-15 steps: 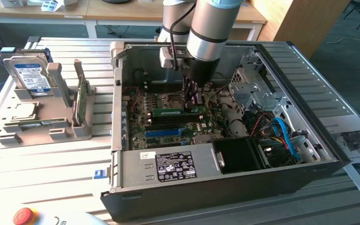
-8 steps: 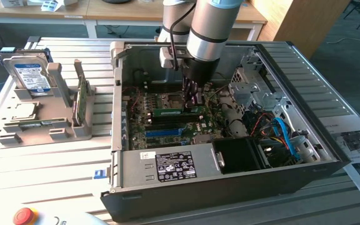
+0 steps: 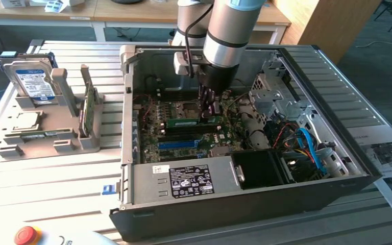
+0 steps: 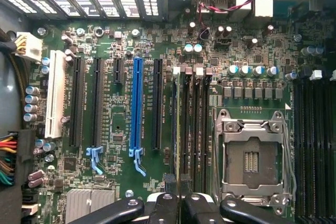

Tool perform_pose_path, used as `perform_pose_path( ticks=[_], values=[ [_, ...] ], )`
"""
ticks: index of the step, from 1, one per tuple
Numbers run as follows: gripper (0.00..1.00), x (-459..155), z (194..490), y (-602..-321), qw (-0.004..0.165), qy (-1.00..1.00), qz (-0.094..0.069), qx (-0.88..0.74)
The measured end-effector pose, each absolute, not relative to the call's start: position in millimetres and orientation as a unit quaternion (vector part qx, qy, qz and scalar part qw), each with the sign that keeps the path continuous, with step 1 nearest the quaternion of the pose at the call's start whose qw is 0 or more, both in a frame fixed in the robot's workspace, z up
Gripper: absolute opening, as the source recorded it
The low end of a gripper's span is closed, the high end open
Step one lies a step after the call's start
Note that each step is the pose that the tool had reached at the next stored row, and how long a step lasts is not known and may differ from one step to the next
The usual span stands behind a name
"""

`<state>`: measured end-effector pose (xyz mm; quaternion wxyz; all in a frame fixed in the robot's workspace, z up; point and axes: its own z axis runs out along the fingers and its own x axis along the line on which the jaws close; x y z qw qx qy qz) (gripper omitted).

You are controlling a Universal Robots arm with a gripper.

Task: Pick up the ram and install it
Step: 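Insert the ram into the slot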

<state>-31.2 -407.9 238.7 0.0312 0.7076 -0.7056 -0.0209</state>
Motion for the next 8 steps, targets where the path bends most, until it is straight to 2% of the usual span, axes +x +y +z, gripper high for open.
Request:
perform_pose_path(
  ticks=[8],
  values=[
    [0.12,-31.2,235.2,-408.0,0.031,-0.706,-0.021,0.708]
  ],
)
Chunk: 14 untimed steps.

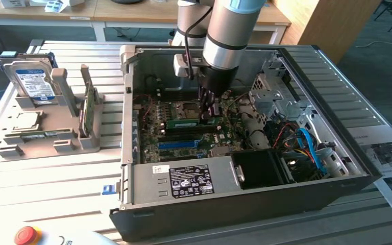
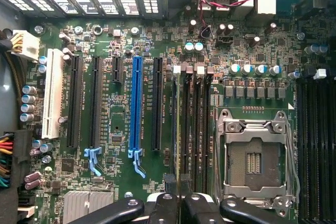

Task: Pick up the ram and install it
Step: 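Insert the ram into the slot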

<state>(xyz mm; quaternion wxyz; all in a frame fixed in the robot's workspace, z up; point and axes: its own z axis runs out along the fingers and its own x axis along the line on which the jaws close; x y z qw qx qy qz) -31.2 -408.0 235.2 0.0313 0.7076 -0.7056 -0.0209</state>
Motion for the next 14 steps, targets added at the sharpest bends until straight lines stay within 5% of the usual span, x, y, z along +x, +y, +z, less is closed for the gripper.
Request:
perform_pose_path(
  ticks=[14],
  values=[
    [0.12,-32.9,234.5,-407.9,0.033,-0.706,-0.019,0.708]
  ],
)
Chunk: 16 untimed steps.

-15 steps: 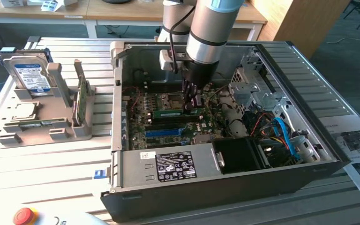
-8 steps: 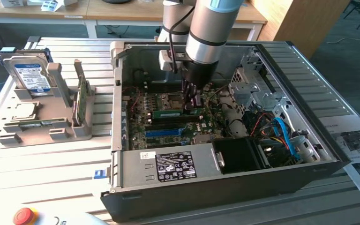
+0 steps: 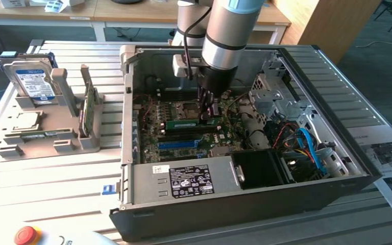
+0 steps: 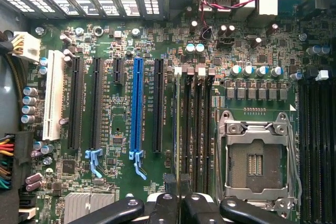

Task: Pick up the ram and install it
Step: 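Insert the ram into the slot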

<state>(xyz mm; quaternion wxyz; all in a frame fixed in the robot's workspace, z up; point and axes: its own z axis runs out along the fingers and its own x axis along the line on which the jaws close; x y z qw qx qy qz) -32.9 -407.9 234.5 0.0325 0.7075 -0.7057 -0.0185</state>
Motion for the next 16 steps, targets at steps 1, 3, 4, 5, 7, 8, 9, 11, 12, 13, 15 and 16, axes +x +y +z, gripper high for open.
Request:
perform_pose_path(
  ticks=[1,3,4,5,7,8,9,11,12,13,15,16],
  values=[
    [0.12,-32.9,234.5,-408.1,0.033,-0.706,-0.019,0.707],
    [0.12,-32.4,234.7,-408.4,0.033,-0.706,-0.018,0.708],
    [0.12,-32.1,234.6,-408.4,0.033,-0.706,-0.019,0.708],
    [0.12,-31.8,234.6,-408.6,0.033,-0.706,-0.018,0.708],
    [0.12,-31.2,234.6,-408.8,0.033,-0.706,-0.018,0.707],
    [0.12,-31.2,234.6,-408.9,0.033,-0.706,-0.019,0.707],
    [0.12,-31.0,234.2,-408.9,0.032,-0.706,-0.018,0.707],
    [0.12,-31.1,234.2,-408.9,0.032,-0.706,-0.018,0.707],
    [0.12,-31.1,234.2,-408.9,0.032,-0.706,-0.018,0.707],
    [0.12,-31.1,234.2,-408.9,0.032,-0.706,-0.017,0.707],
    [0.12,-31.1,234.2,-408.9,0.031,-0.706,-0.016,0.707],
    [0.12,-31.1,234.1,-408.9,0.031,-0.706,-0.015,0.707]
  ],
)
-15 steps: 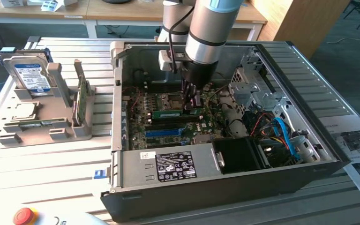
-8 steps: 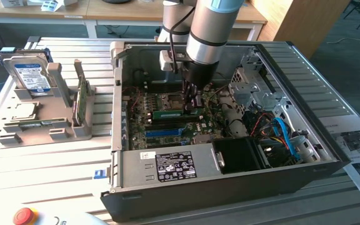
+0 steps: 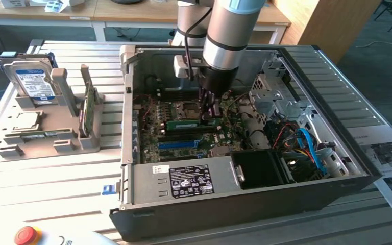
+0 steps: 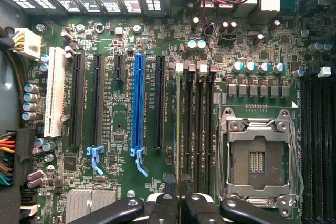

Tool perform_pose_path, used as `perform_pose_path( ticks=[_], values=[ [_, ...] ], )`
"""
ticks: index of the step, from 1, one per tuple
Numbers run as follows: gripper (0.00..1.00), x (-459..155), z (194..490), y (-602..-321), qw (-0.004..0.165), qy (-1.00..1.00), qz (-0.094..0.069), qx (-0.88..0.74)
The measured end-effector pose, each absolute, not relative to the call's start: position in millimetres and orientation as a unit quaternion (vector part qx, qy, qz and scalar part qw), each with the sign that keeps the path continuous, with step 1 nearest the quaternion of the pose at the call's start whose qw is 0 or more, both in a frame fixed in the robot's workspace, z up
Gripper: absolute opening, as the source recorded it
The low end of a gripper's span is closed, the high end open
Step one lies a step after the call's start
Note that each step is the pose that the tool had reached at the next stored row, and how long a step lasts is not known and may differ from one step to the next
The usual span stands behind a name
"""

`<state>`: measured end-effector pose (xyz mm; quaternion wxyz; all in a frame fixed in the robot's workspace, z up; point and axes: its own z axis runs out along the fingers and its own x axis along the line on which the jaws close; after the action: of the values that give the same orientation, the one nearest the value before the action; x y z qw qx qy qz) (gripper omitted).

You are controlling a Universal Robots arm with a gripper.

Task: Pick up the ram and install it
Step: 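Insert the ram into the slot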

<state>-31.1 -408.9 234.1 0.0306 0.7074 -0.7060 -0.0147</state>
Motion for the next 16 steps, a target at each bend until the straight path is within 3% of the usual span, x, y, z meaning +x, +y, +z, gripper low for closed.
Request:
perform_pose_path(
  ticks=[16],
  values=[
    [0.12,-31.2,233.8,-408.9,0.029,-0.707,-0.008,0.706]
  ],
)
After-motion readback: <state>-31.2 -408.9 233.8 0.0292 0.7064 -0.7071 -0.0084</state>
